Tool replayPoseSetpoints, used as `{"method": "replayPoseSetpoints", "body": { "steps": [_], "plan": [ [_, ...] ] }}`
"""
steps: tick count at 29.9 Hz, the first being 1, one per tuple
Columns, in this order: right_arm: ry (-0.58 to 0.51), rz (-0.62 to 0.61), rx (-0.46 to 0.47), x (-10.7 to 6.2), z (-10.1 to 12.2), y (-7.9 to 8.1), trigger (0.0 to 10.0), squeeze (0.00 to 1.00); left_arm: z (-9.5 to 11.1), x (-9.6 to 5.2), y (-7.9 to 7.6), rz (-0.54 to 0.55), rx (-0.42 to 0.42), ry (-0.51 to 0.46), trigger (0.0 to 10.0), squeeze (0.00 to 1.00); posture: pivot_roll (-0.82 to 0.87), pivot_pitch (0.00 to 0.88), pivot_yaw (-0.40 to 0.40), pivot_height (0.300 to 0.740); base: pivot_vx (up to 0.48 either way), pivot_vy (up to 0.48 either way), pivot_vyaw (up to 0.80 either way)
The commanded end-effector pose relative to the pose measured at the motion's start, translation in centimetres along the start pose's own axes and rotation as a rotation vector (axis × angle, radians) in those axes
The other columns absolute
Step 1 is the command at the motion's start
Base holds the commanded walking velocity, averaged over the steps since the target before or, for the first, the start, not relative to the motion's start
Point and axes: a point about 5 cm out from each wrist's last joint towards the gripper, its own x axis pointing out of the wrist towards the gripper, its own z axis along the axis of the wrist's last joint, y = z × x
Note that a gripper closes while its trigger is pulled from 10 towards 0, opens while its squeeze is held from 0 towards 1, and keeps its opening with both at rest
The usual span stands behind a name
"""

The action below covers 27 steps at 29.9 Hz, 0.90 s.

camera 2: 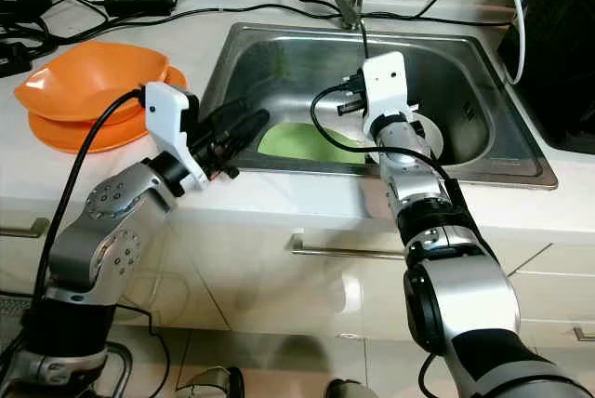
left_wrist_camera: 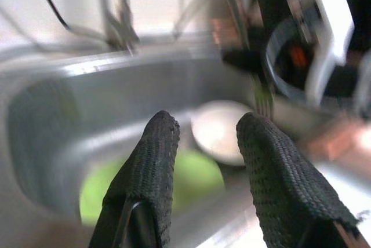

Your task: Kitchen organization

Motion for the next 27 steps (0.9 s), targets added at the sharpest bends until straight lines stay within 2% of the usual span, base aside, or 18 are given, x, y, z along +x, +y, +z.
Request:
{"method": "replayPoseSetpoints", "body": {
  "steps": [1,4,10,23,24,25,26,27],
  "plan": [
    [0.025,-0.027,0.045,0.3,0.4,-0.3,10.0,0.0,-1.0,-0.1,-0.7,-0.046,0.018,0.075,10.0,0.0,0.12,0.074,-0.016,0.74,0.0,0.0,0.0],
    [0.066,-0.035,0.064,0.4,0.0,-0.3,10.0,0.0,-1.9,-0.4,-1.3,-0.085,0.028,0.13,10.0,0.0,0.13,0.074,-0.018,0.74,0.0,0.0,0.0],
    [0.1,-0.045,0.096,0.4,-0.3,-0.4,10.0,0.0,-2.5,-0.6,-1.7,-0.11,0.014,0.18,10.0,0.0,0.13,0.077,-0.018,0.74,0.0,0.0,0.0],
    [0.132,-0.037,0.09,0.2,-1.0,0.1,10.0,0.0,-2.8,-0.8,-2.6,-0.162,-0.001,0.211,10.0,0.0,0.13,0.074,-0.018,0.74,0.0,0.0,0.0],
    [0.133,-0.034,0.089,0.2,-1.1,0.1,10.0,0.19,-2.8,-0.8,-2.6,-0.162,-0.002,0.211,10.0,0.0,0.13,0.073,-0.018,0.74,0.0,0.0,0.0],
    [0.133,-0.032,0.089,0.2,-1.1,0.2,10.0,0.19,-2.8,-0.8,-2.6,-0.163,-0.003,0.212,10.0,0.0,0.13,0.073,-0.018,0.74,0.0,0.0,0.0],
    [0.135,-0.03,0.089,0.2,-1.2,0.2,10.0,0.33,-2.8,-0.8,-2.7,-0.163,-0.003,0.212,10.0,0.0,0.13,0.071,-0.017,0.74,0.0,0.0,0.0],
    [0.142,-0.027,0.088,0.1,-1.3,0.3,10.0,0.36,-2.9,-0.8,-2.7,-0.167,-0.004,0.213,10.0,0.0,0.13,0.068,-0.018,0.74,0.0,0.0,0.0]
  ]
}}
